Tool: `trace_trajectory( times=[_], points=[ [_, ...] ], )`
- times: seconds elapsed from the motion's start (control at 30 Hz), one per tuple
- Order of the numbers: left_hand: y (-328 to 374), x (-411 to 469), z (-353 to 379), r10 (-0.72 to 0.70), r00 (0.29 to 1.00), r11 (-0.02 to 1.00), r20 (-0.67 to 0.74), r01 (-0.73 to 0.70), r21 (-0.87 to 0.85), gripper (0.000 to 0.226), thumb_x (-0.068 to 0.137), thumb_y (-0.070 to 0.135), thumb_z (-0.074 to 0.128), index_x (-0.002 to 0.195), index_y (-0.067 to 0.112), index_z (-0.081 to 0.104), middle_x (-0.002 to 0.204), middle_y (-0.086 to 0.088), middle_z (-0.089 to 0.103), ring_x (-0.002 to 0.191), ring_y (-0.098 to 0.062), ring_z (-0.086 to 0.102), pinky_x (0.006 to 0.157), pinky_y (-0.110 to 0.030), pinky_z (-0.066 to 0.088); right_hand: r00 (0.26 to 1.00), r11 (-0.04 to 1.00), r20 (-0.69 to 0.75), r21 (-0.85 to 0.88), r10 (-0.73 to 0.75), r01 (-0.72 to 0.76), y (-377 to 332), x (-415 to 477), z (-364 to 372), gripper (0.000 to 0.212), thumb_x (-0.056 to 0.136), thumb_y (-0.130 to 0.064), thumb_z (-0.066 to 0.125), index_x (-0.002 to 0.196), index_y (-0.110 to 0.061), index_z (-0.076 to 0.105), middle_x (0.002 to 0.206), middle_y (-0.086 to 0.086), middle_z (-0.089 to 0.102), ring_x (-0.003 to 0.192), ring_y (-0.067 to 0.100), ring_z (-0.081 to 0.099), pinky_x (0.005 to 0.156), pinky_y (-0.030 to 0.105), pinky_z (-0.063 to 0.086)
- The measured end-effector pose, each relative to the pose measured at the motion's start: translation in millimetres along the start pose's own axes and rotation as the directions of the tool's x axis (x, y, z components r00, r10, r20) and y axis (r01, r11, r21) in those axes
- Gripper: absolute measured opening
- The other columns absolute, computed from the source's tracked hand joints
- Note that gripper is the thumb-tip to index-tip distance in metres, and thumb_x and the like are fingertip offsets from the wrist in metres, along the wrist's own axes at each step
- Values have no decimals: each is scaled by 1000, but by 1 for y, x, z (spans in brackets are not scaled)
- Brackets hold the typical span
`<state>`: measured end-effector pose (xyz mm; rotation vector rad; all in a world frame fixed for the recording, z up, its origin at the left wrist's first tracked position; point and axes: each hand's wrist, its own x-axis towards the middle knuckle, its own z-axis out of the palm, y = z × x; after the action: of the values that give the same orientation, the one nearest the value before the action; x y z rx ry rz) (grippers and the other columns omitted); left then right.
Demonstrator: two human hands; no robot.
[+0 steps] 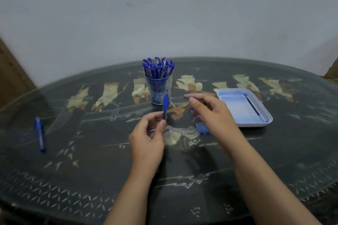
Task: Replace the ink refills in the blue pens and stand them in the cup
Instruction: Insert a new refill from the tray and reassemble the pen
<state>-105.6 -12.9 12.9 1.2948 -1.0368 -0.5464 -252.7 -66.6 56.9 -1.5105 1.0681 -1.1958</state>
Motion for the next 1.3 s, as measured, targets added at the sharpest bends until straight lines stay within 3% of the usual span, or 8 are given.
trace_trajectory(
  times=[0.17, 0.3, 0.53, 0.63, 0.73, 0.83, 0.93, 1.3],
  points=[
    [-7, 17, -39, -9, 988, 996, -155, 23, 92, 34, 92, 1, 59, 91, 35, 60, 90, 8, 68, 84, -9, 66, 78, -22, 52, 996, 927, 84, -371, -21, 51, 31, 3, 24, 14, 91, -15, 65, 99, -24, 72, 78, -12, 60, 68, -6, 54, 67, 13, 40],
    [-17, 22, -59, -34, 974, 993, -223, 58, 105, 33, 93, 1, 56, 92, 34, 59, 92, 6, 68, 87, -12, 66, 82, -30, 53, 964, 717, 178, -645, -196, 264, 54, -1, 56, 24, 89, -25, 67, 112, -32, 70, 94, -6, 49, 92, 15, 46, 85, 29, 40],
    [-24, 18, -61, -18, 990, 988, -137, 39, 151, 31, 92, 0, 57, 94, 31, 61, 93, 6, 69, 88, -8, 66, 82, -23, 51, 896, 507, 240, -756, -374, 414, 65, -5, 87, 17, 80, -34, 75, 96, -33, 73, 106, 2, 49, 98, 27, 45, 82, 39, 43],
    [-24, 18, -61, 8, 993, 987, -121, 12, 161, 34, 91, -1, 58, 93, 33, 61, 94, 8, 69, 88, -4, 65, 82, -20, 52, 870, 535, 225, -712, -439, 455, 65, -3, 86, 9, 80, -29, 76, 88, -28, 73, 100, 0, 50, 94, 24, 45, 79, 37, 42],
    [-27, 19, -62, 29, 995, 985, -96, -13, 170, 37, 90, -2, 58, 91, 35, 62, 93, 9, 69, 87, -5, 66, 82, -21, 52, 898, 733, 103, -542, -427, 411, 54, 2, 82, 8, 84, -20, 73, 90, -25, 73, 91, -6, 57, 90, 14, 51, 82, 27, 41],
    [-30, 20, -62, 53, 997, 981, -53, -41, 192, 40, 89, -3, 59, 90, 37, 62, 94, 7, 70, 89, -7, 66, 82, -19, 50, 984, 982, -52, -83, -173, 169, 27, 5, 72, 12, 88, -9, 69, 89, -21, 71, 87, -6, 71, 86, 5, 67, 82, 20, 51],
    [-30, 21, -61, 79, 997, 973, 0, -77, 218, 39, 89, -5, 59, 91, 34, 64, 95, 5, 70, 89, -6, 65, 79, -9, 46, 995, 958, -30, 270, -94, 99, 5, 4, 63, 15, 90, 1, 62, 91, -13, 68, 88, 6, 75, 88, 17, 73, 84, 30, 58],
    [-32, 19, -59, 210, 974, 932, 88, -226, 284, 32, 84, -11, 62, 95, 18, 70, 95, 10, 69, 89, 1, 64, 78, -6, 44, 993, 977, 56, 194, -100, 87, -5, -4, 55, 14, 92, -2, 62, 93, -14, 70, 91, 10, 75, 83, 19, 74, 75, 30, 60]
  ],
)
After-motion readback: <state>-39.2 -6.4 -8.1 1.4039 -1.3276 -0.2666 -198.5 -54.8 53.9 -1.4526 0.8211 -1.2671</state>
